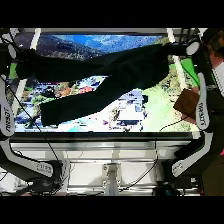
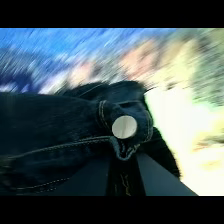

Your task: Fold the clothes and pants, and hang the long-sleeved shirts on hangers.

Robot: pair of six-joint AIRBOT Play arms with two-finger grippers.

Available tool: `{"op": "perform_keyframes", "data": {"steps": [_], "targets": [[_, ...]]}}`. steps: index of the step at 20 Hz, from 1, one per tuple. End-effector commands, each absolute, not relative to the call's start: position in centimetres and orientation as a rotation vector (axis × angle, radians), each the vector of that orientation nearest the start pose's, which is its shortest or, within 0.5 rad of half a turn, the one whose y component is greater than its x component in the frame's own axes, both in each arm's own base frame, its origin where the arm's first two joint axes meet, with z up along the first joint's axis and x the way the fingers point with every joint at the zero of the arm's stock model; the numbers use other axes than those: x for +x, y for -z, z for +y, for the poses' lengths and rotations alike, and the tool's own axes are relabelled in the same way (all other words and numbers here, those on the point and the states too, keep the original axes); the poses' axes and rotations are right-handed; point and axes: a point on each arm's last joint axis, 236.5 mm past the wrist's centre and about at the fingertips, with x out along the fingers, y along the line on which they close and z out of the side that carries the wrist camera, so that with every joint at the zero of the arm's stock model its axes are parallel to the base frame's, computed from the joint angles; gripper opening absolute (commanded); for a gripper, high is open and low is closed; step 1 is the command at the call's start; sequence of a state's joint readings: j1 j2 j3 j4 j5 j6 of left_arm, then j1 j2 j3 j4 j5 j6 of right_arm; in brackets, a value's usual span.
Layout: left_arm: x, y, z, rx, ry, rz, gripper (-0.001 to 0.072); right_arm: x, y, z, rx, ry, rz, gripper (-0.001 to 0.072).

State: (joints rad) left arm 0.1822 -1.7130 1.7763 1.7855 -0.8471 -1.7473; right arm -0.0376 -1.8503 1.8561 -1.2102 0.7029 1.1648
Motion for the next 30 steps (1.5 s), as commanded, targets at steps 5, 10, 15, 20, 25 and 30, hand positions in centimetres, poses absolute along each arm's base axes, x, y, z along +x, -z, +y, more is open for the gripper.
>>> {"op": "perform_keyframes", "data": {"steps": [5, 10, 15, 20, 25, 30], "targets": [[54.5, -6.8, 18.6, -0.007, -0.44, 0.895, 0.0035, 64.2, -6.2, 5.1, -0.132, -0.24, 0.684, 0.0402], [52.9, -7.0, 21.3, -0.035, -0.495, 0.916, 0.0035, 59.9, -3.0, -4.0, -0.022, -0.144, 0.936, 0.0402], [52.6, -6.7, 21.1, -0.007, -0.479, 0.94, 0.0718, 55.0, 0.8, -6.6, 0.133, -0.162, 1.135, 0.0464], [52.1, -6.1, 19.8, -0.009, -0.464, 0.985, 0.0703, 54.9, 4.8, -3.7, 0.212, -0.216, 1.211, 0.0464], [52.1, -5.8, 18.3, -0.001, -0.443, 1.012, 0.0701, 56.7, 8.0, 0.6, 0.363, -0.278, 1.197, 0.048], [52.5, -5.8, 17.2, 0.01, -0.423, 1.011, 0.0701, 60.0, 7.4, 1.9, 0.501, -0.217, 1.077, 0.0478]]}}
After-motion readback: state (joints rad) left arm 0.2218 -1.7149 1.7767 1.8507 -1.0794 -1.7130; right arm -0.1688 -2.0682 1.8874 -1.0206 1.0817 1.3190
